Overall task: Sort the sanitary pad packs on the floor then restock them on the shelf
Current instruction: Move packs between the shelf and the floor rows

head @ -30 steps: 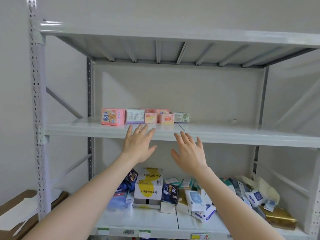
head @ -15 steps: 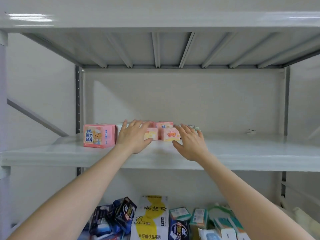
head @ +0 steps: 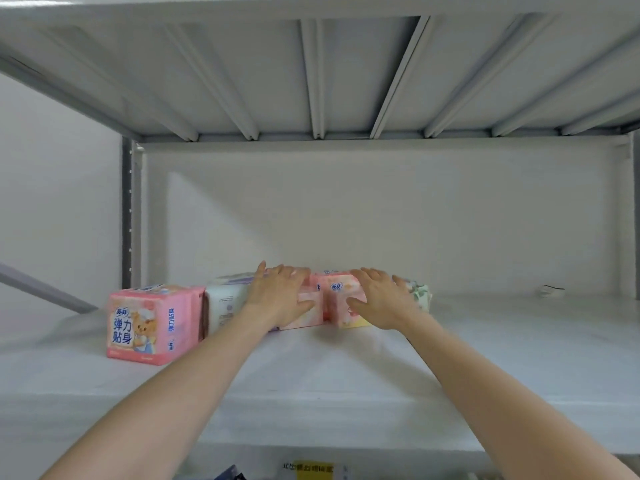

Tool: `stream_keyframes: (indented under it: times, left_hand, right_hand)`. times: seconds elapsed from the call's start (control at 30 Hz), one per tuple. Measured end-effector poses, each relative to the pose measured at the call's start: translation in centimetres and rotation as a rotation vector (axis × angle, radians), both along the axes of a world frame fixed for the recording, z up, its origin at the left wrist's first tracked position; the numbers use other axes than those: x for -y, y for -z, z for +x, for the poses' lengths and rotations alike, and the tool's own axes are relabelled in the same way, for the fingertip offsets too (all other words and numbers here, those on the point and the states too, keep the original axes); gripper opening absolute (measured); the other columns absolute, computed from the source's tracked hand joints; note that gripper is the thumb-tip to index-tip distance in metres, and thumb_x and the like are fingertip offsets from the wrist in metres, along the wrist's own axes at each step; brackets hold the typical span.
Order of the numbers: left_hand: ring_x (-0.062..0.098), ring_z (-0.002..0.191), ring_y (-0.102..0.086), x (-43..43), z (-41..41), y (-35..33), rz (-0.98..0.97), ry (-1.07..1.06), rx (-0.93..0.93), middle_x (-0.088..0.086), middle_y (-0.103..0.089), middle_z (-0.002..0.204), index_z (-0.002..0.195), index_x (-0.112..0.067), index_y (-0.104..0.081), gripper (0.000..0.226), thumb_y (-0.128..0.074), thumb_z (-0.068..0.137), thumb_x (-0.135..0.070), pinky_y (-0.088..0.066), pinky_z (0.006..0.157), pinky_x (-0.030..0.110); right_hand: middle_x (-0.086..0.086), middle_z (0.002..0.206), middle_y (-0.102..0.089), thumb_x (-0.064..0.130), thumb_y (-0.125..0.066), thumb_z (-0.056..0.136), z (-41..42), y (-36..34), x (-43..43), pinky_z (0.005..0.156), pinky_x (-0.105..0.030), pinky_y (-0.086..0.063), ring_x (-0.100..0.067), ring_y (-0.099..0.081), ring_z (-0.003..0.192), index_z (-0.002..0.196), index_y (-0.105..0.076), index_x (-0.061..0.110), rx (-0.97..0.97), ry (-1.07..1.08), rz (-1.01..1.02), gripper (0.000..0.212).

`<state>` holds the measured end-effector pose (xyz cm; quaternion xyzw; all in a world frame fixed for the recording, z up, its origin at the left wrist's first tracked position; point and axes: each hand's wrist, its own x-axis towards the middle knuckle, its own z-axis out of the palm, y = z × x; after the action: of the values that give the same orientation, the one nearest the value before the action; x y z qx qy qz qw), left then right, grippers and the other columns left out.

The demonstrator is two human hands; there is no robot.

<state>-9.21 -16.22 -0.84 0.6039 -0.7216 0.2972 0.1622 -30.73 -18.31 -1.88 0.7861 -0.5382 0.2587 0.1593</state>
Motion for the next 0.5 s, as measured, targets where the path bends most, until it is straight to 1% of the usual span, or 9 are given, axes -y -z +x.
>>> stream_keyframes:
  times: [0.07,0.13,0.2,0.27,0.33,0.4,0.5]
  left_hand:
    - [0.021,0.138,-0.036,1.4,0.2,0.0,0.037,-0.037,0.006,0.001,-0.043,0.148,0.147,-0.033,-0.025,0.067,-0.043,0.09,-0.062,-0.01,0.118,0.052]
    - [0.023,0.14,-0.034,2.5,0.5,0.1,0.098,-0.098,0.029,0.003,-0.041,0.15,0.149,-0.033,-0.022,0.068,-0.039,0.091,-0.064,-0.008,0.119,0.053]
    - [0.024,0.142,-0.032,3.2,0.6,0.3,0.146,-0.157,0.071,0.004,-0.041,0.15,0.149,-0.033,-0.024,0.067,-0.033,0.092,-0.066,-0.005,0.118,0.054]
    - [0.025,0.142,-0.031,3.5,0.4,0.3,0.173,-0.192,0.112,0.004,-0.042,0.15,0.148,-0.035,-0.029,0.065,-0.029,0.092,-0.067,-0.003,0.117,0.057]
    - [0.025,0.141,-0.033,3.7,0.2,0.2,0.194,-0.217,0.146,0.004,-0.046,0.147,0.144,-0.033,-0.035,0.064,-0.028,0.091,-0.069,-0.002,0.116,0.061]
    - [0.027,0.139,-0.035,3.8,0.1,0.1,0.21,-0.222,0.155,0.006,-0.049,0.143,0.141,-0.029,-0.039,0.065,-0.03,0.09,-0.069,-0.003,0.114,0.063]
    - [0.025,0.137,-0.036,3.6,0.3,0.0,0.214,-0.171,0.134,0.006,-0.049,0.142,0.141,-0.027,-0.039,0.064,-0.035,0.091,-0.067,-0.004,0.114,0.064]
  right_hand:
    - [0.0,0.152,-0.036,0.047,-0.047,0.091,0.0,-0.4,1.7,0.113,-0.048,-0.02,-0.02,-0.028,0.141,0.148,-0.027,0.028,-0.002,0.003,0.064,0.063]
    - [-0.003,0.148,-0.04,0.048,-0.047,0.091,0.0,-0.5,3.1,0.108,-0.045,-0.03,-0.024,-0.035,0.137,0.148,-0.028,0.025,-0.014,0.002,0.145,0.064]
    - [-0.004,0.146,-0.042,0.049,-0.047,0.091,-0.2,-0.5,3.9,0.104,-0.044,-0.036,-0.026,-0.04,0.133,0.147,-0.03,0.023,-0.005,-0.01,0.238,0.064]
    - [-0.003,0.149,-0.04,0.05,-0.049,0.089,-0.2,-0.5,4.4,0.106,-0.045,-0.037,-0.026,-0.041,0.133,0.146,-0.034,0.024,0.028,-0.041,0.309,0.064]
    - [-0.001,0.149,-0.039,0.05,-0.051,0.088,-0.2,-0.6,4.7,0.107,-0.045,-0.037,-0.025,-0.038,0.135,0.145,-0.038,0.024,0.053,-0.069,0.327,0.064]
    - [-0.001,0.149,-0.037,0.052,-0.052,0.087,-0.2,-0.7,4.8,0.108,-0.045,-0.035,-0.024,-0.034,0.136,0.145,-0.039,0.025,0.043,-0.071,0.32,0.065]
    - [-0.001,0.15,-0.033,0.057,-0.05,0.086,-0.4,-0.7,5.0,0.11,-0.046,-0.031,-0.025,-0.025,0.139,0.146,-0.037,0.027,-0.009,-0.052,0.312,0.069]
